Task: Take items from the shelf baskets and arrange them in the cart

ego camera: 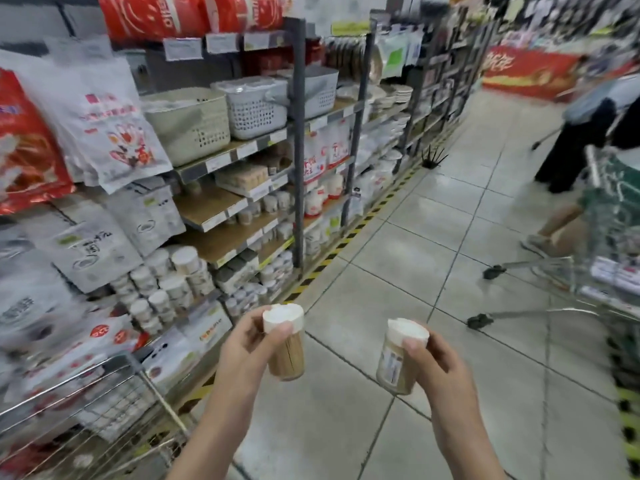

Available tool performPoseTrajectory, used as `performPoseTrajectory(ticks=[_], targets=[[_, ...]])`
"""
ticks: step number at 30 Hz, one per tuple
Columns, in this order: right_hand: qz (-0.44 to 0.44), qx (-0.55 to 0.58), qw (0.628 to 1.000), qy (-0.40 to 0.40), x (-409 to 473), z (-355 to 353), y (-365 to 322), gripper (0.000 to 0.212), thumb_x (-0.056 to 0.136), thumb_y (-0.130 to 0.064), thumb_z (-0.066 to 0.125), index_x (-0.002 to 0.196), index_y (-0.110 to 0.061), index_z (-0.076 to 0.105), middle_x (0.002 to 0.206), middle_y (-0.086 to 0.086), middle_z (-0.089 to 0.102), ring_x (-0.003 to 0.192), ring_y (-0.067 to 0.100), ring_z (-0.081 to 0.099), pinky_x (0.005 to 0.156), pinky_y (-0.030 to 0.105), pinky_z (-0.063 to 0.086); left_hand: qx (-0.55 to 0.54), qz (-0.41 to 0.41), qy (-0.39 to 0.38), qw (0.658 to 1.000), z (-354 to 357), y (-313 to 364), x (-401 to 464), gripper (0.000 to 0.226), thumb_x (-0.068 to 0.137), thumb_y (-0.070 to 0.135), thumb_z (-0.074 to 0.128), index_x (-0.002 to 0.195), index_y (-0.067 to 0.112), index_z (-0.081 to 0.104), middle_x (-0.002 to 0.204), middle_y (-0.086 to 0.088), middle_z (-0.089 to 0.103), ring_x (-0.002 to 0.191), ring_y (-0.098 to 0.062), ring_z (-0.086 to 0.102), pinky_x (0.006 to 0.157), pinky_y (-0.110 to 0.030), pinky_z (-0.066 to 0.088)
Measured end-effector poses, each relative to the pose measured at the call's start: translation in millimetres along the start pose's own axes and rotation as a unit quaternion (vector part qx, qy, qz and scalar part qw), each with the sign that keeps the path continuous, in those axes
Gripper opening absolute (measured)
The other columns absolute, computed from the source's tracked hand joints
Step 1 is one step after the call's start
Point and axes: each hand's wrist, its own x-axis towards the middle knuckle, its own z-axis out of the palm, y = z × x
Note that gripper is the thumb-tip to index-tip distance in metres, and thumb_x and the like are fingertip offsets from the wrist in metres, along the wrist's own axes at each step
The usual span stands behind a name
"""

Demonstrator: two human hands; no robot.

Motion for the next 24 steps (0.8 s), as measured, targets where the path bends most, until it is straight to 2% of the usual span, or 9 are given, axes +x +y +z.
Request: performPoseTrajectory(ticks=[3,7,10,12,14,17,21,24], targets=[[0.004,0.013,1.0,0.007,20.8,-9.0,0.5,0.031,0.066,-0.041,0.069,0.094,-0.03,0.074,0.094,-0.008,0.073,0.084,0.003,0.066,0.07,0.02,0.05,-0.002,-0.005,0.001,1.0,15.4,2.7,18.5,0.046,0.054,0.053,0.076,0.096,0.035,0.07,0.101,0.004,0.071,0.099,-0.021,0.064,0.088,-0.048,0.049],[0.012,0.024,1.0,-0.015,57.7,-11.3,-2.4,0.037,0.064,-0.043,0.072,0.098,-0.027,0.073,0.097,-0.005,0.073,0.086,0.005,0.067,0.068,0.019,0.053,-0.011,-0.009,0.01,1.0,28.3,7.1,52.4,0.055,0.054,0.051,0.079,0.103,0.028,0.068,0.105,0.0,0.069,0.1,-0.025,0.063,0.088,-0.054,0.048],[0.014,0.029,0.999,-0.035,100.9,-12.8,-8.1,0.047,0.055,-0.052,0.072,0.098,-0.033,0.074,0.095,-0.005,0.073,0.084,0.006,0.067,0.067,0.019,0.054,-0.015,-0.004,0.023,1.0,45.1,8.1,88.1,0.05,0.056,0.05,0.082,0.1,0.031,0.069,0.104,0.001,0.07,0.094,-0.021,0.065,0.08,-0.047,0.052],[0.015,0.033,0.999,-0.04,137.1,-12.6,-10.8,0.048,0.055,-0.052,0.073,0.098,-0.032,0.074,0.095,-0.004,0.073,0.085,0.006,0.067,0.066,0.017,0.053,-0.019,0.003,0.034,0.999,60.8,10.9,116.1,0.038,0.058,0.049,0.073,0.093,0.034,0.071,0.1,0.006,0.072,0.086,-0.013,0.068,0.074,-0.042,0.054],[0.016,0.029,0.998,-0.046,177.6,-9.7,-13.9,0.043,0.06,-0.047,0.074,0.099,-0.028,0.074,0.097,-0.004,0.073,0.087,0.007,0.067,0.066,0.017,0.052,-0.026,0.003,0.043,0.999,76.6,16.0,148.7,0.035,0.062,0.045,0.069,0.094,0.032,0.07,0.099,0.006,0.072,0.086,-0.012,0.067,0.076,-0.044,0.054],[0.018,0.022,0.998,-0.056,241.2,-3.8,-25.7,0.038,0.066,-0.036,0.071,0.102,-0.023,0.072,0.096,-0.005,0.073,0.086,0.007,0.068,0.065,0.016,0.052,-0.034,-0.004,0.049,0.998,101.5,26.2,203.8,0.044,0.06,0.047,0.069,0.1,0.029,0.067,0.101,0.004,0.071,0.096,-0.021,0.064,0.083,-0.049,0.051],[-0.003,-0.009,0.998,-0.058,321.6,-10.5,-46.4,0.047,0.062,-0.043,0.074,0.104,-0.024,0.071,0.097,-0.006,0.073,0.088,0.008,0.067,0.068,0.019,0.052,-0.03,0.004,0.032,0.999,144.3,38.2,280.8,0.049,0.059,0.046,0.069,0.103,0.024,0.067,0.099,0.003,0.071,0.098,-0.023,0.063,0.083,-0.045,0.051],[-0.003,-0.005,1.0,-0.031,371.5,-26.2,-49.1,0.04,0.067,-0.035,0.07,0.105,-0.023,0.071,0.096,-0.004,0.073,0.087,0.007,0.067,0.067,0.018,0.052,-0.029,0.004,0.011,1.0,180.6,40.7,329.0,0.045,0.058,0.047,0.07,0.098,0.027,0.069,0.097,0.004,0.071,0.097,-0.024,0.062,0.085,-0.047,0.05]])
